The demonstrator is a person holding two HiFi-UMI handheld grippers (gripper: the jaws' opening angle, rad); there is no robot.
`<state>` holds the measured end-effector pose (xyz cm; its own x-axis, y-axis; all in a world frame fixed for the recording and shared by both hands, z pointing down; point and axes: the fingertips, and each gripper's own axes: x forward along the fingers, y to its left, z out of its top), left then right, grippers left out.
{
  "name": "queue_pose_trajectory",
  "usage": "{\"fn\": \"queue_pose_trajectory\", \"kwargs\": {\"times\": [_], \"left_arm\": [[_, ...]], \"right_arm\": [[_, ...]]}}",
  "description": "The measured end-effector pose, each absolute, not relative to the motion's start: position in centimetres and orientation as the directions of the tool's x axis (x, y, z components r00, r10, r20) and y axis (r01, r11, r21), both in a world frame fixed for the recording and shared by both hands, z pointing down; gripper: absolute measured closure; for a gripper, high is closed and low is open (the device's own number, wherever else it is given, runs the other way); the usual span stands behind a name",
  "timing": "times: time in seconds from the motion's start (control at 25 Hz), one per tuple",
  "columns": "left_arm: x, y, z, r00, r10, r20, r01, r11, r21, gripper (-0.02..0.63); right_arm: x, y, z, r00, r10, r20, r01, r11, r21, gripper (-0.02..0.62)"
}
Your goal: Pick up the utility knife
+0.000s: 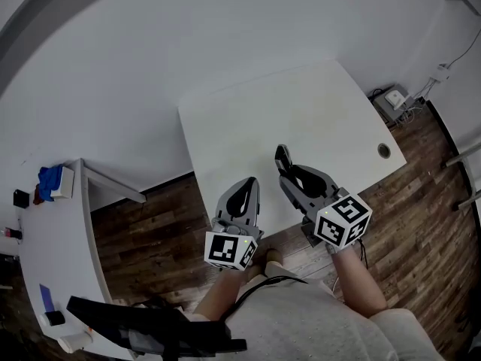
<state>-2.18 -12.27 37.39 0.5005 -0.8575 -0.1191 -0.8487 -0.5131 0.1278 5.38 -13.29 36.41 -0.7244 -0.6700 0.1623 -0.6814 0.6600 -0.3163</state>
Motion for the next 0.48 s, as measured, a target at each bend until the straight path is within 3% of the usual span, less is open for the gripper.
{"fn": "queue_pose_trajectory", "kwargs": {"times": [0.48], "left_arm": [[-2.33, -11.87, 37.33, 0.500, -0.857, -0.120, -0.849, -0.513, 0.125, 0.600]], "right_arm": [[5.27, -13.22, 36.43, -0.708, -0.688, 0.158, -0.696, 0.643, -0.320, 0.456]]}}
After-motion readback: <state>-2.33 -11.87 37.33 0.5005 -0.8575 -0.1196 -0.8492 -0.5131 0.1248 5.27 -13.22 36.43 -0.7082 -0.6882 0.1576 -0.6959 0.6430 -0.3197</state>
